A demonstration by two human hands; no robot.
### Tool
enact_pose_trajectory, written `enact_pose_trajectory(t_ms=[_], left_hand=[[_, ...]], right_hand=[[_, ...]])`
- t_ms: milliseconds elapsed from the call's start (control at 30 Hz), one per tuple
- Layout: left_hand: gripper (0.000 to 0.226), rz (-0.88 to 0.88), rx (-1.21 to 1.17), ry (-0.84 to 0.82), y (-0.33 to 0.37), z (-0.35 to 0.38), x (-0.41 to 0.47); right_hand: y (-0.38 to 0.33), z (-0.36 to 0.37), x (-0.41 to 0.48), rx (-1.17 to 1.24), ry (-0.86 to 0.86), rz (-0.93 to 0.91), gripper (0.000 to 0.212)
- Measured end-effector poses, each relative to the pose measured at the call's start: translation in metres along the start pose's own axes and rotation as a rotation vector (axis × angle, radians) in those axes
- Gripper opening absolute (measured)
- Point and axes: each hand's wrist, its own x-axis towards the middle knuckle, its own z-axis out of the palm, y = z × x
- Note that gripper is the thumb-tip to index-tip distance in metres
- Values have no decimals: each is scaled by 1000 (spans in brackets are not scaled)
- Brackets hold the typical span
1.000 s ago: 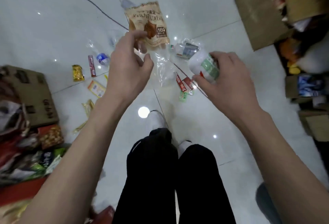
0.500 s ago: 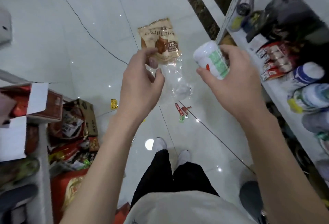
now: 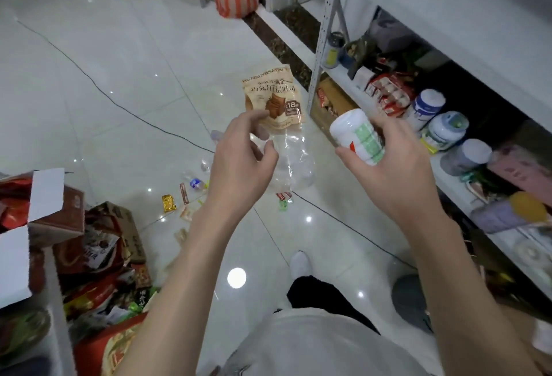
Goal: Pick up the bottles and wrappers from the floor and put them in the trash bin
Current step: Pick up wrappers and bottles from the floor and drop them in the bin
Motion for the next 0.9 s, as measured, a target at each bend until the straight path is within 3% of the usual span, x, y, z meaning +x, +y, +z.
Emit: enact_pose_trajectory(t_ms=[233,467,900], left_hand=[[44,50,-56,-216,13,35,-56],[44,199,-66,-394,75,98,-100],[42,363,48,-700,214,308,-247]], right_hand=[[32,-39,-93,-118,78,173,58],[84,-110,-159,-162,267,324,57],[271,-263,-294,-137,400,647,61]])
